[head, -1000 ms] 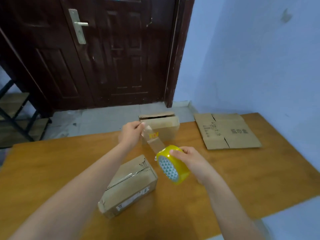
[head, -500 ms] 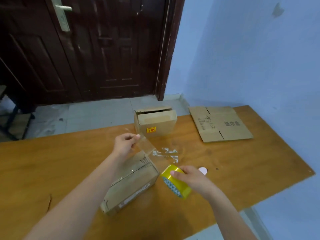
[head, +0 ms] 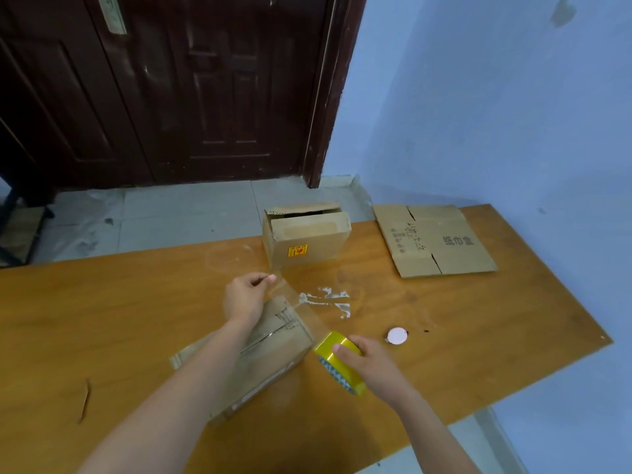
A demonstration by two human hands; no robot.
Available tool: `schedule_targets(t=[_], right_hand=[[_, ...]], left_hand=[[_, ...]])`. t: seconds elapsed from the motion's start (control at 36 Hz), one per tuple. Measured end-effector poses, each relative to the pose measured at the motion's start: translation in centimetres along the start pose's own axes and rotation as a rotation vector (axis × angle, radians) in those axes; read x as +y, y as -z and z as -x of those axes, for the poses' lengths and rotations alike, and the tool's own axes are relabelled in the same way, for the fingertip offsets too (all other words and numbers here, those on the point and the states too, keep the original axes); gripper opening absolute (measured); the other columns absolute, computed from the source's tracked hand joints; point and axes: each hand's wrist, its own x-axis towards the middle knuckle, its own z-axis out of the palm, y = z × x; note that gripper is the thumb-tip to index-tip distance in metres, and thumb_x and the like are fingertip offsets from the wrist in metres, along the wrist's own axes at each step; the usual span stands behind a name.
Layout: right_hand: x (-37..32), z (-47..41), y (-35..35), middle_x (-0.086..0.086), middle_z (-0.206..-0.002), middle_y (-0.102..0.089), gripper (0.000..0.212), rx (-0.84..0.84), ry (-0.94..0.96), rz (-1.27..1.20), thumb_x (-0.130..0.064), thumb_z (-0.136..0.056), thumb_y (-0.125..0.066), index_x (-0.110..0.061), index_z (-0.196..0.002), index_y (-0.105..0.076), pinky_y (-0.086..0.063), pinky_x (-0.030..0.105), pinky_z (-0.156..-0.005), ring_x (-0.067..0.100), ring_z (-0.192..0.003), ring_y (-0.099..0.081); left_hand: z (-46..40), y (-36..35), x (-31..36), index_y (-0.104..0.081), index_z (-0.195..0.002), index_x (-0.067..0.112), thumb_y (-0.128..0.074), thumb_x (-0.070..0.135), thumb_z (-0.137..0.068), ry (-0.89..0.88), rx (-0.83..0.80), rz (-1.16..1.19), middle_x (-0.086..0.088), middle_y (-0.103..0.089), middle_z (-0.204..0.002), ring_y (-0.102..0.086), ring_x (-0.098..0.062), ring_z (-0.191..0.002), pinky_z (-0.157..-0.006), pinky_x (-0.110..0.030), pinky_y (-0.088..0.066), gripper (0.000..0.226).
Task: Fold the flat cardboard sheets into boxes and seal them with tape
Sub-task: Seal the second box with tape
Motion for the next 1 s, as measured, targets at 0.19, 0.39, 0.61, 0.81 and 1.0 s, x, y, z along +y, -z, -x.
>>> schedule_targets(t=[0.19,0.39,0.61,0.81,1.0], right_hand=[[1.1,-0.8,-0.7,-0.008,-0.072,-0.063,0.024,0.011,-0.026,0.02,-0.037,-0.091,-0.058,-0.015,-0.083,-0.064,-0.044,0.028,-0.068,0.01,-0.069,-0.058],[1.8,-1.1,-0.5,0.003,-0.077,-0.061,0.043,0.019,-0.038,0.061,-0.048,-0.085,-0.057,-0.006,-0.091,-0.061,-0.044,0.033,-0.068,0.016,-0.071,-0.057],[3.1,-2.0,-0.9,0.005,-0.076,-0.059,0.036,0.035,-0.065,0.061,-0.039,-0.09,-0.058,-0.003,-0.09,-0.061,-0.043,0.032,-0.065,0.017,-0.069,-0.055],[3.4,-2.7,-1.0,-0.006,-0.07,-0.053,0.026,0.039,-0.065,0.11,-0.04,-0.09,-0.057,-0.017,-0.079,-0.057,-0.037,0.019,-0.057,0.007,-0.063,-0.049],[4.9,-3.9,-1.3,0.004,-0.113,-0.063,0.075,0.042,-0.149,0.09,-0.075,-0.063,-0.053,-0.02,-0.114,-0.06,-0.047,0.031,-0.081,0.024,-0.106,-0.061]], left_hand=[[-0.3,-0.3,0.2,-0.074,-0.098,0.021,-0.067,0.034,-0.085,0.053,0.051,0.014,0.001,-0.071,-0.105,-0.055,-0.013,-0.085,-0.071,-0.026,-0.041,0.02],[-0.4,-0.4,0.0,-0.074,-0.095,0.025,-0.067,0.038,-0.085,0.093,0.032,-0.018,0.004,-0.071,-0.104,-0.056,-0.014,-0.086,-0.074,-0.028,-0.044,0.017],[-1.2,-0.6,-0.4,-0.073,-0.092,0.027,-0.069,0.04,-0.083,0.169,-0.03,-0.123,0.002,-0.07,-0.105,-0.06,-0.021,-0.094,-0.075,-0.029,-0.043,0.017],[-2.0,-0.6,-0.7,-0.071,-0.084,0.026,-0.072,0.04,-0.081,0.252,-0.167,-0.172,-0.003,-0.07,-0.101,-0.06,-0.022,-0.09,-0.081,-0.032,-0.049,0.014],[-3.0,-0.8,0.1,-0.064,-0.117,0.007,-0.061,0.041,-0.089,0.406,-0.385,-0.35,-0.01,-0.06,-0.124,-0.057,-0.028,-0.113,-0.09,-0.031,-0.047,0.044]])
